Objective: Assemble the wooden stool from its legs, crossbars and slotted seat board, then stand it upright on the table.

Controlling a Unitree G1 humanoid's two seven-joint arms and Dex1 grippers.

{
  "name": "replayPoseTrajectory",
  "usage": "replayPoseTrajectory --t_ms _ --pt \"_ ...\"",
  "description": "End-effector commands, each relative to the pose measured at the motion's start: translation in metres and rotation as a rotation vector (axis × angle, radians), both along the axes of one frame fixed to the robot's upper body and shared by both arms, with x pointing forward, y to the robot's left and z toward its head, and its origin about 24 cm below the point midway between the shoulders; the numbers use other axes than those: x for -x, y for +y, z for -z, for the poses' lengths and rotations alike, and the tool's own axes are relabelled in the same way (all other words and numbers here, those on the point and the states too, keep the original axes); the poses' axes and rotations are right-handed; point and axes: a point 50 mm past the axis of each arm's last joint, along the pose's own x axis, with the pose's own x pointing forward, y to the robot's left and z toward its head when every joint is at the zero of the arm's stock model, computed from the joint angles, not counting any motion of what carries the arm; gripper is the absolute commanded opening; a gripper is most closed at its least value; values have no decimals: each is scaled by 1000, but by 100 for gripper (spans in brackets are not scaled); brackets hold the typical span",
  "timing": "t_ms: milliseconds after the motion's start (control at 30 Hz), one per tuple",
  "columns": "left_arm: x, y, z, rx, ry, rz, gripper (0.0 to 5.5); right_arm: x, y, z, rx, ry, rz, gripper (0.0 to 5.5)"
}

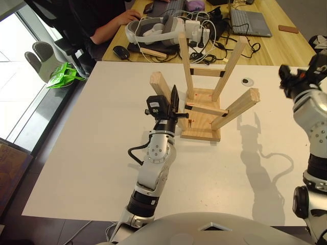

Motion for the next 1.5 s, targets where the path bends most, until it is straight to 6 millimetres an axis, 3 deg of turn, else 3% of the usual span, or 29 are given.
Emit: replayPoseTrajectory --t_ms 33,433,667,767,1067,1333,1500 --pt "-8 -27 -17 204 -18 17 100 10 18 18 -31 131 -111 278" --pt "-16 -29 2 545 142 -65 100 12 30 19 -58 180 -170 278" --pt "-12 -31 6 643 184 -48 100 13 31 20 -68 181 -167 278" --pt "-8 -34 5 615 179 -15 100 13 30 20 -69 179 -161 278" --pt "-4 -44 -3 311 40 19 100 10 31 17 -52 155 -168 278" --pt "-4 -33 -2 301 39 -66 100 10 31 16 -43 152 -170 278" --pt "0 -37 0 287 63 -46 100 9 31 16 -34 149 -173 278"
